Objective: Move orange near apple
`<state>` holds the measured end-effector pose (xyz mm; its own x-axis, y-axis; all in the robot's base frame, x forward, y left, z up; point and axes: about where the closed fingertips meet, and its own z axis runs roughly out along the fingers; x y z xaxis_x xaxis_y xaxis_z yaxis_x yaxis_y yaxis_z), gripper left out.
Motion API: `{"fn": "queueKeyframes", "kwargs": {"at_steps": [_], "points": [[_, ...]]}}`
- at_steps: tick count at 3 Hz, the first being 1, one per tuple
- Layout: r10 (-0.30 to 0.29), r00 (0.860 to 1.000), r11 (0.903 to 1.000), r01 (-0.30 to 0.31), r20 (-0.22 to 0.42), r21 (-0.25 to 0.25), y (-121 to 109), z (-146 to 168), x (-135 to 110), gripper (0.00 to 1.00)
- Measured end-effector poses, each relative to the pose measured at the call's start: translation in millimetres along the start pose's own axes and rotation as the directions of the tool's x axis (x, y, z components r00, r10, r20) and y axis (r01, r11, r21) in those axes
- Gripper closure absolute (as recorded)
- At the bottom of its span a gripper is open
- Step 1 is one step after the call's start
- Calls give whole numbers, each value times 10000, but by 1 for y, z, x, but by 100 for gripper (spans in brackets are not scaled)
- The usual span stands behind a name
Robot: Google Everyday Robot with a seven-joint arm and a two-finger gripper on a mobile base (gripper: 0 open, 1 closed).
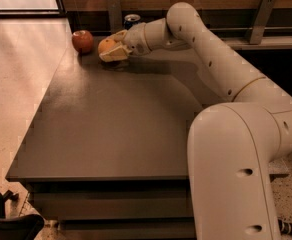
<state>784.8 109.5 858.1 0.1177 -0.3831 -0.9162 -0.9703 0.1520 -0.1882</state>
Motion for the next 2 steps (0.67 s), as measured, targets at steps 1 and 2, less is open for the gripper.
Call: {"fn": "queueKeyframes", "kwargs": {"at_steps": [1, 2], "points": [[13, 10000, 10000, -13, 13, -93, 2, 6, 0, 0], [13, 10000, 10000, -13, 13, -93, 2, 6, 0, 0]]}}
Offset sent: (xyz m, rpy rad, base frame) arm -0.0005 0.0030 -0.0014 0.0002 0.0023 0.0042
